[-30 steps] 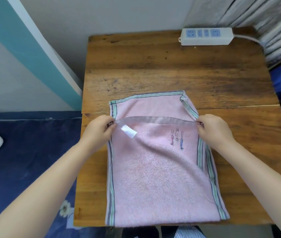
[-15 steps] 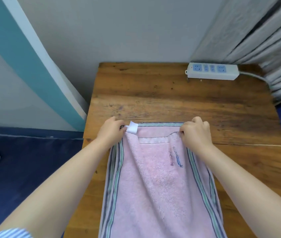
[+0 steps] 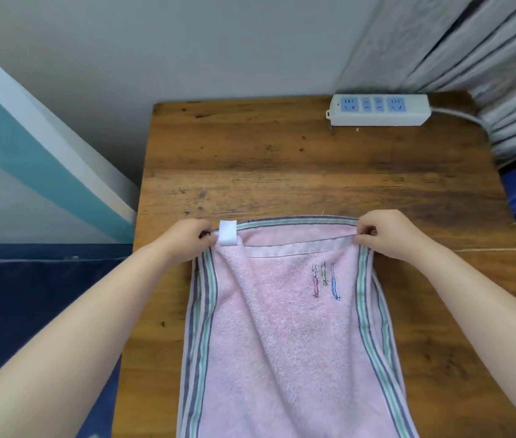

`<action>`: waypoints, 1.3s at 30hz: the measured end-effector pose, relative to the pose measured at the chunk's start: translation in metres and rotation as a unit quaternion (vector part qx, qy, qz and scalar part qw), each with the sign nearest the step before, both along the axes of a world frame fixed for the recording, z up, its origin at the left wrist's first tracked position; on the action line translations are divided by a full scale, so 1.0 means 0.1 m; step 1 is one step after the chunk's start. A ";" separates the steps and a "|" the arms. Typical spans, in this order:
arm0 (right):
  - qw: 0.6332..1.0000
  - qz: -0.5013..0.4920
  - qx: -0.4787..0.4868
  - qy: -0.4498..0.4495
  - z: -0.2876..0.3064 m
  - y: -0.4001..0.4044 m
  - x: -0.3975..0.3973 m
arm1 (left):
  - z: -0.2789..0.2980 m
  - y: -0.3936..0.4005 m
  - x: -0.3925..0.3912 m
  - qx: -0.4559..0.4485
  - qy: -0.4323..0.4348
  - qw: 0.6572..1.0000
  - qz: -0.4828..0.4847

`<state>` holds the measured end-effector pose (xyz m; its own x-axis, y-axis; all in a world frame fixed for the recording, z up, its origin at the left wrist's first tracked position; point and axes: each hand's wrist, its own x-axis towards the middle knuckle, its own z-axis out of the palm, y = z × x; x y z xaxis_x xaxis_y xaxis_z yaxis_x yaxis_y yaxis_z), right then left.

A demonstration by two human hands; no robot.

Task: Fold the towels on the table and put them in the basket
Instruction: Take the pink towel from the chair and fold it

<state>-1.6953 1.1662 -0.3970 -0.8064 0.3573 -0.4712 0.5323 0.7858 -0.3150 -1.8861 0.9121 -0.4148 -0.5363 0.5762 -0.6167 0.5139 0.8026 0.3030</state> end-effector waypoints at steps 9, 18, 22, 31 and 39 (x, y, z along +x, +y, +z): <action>0.953 -0.161 -0.198 0.163 0.27 0.07 0.28 | 0.19 -0.22 -0.03 0.011 0.030 0.999 -0.011; 0.989 -0.073 -0.062 0.108 0.64 -0.05 0.45 | 0.59 -0.46 0.24 0.013 0.114 0.990 -0.081; 0.996 -0.037 -0.021 0.075 0.99 -0.13 0.53 | 0.93 -0.52 0.31 0.041 0.146 0.985 -0.088; 0.884 -0.023 0.288 0.368 1.91 -0.40 0.52 | 2.14 -0.48 0.45 0.152 0.381 0.912 0.014; 0.837 -0.045 0.330 0.433 2.22 -0.64 0.67 | 2.60 -0.60 0.70 0.166 0.404 0.898 0.056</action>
<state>-1.6280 1.1021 -0.1746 -0.6988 0.3872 0.6015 0.3955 0.9098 -0.1261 -1.8162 0.8523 -0.1549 -0.7975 0.5703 0.1967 0.5950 0.7975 0.1001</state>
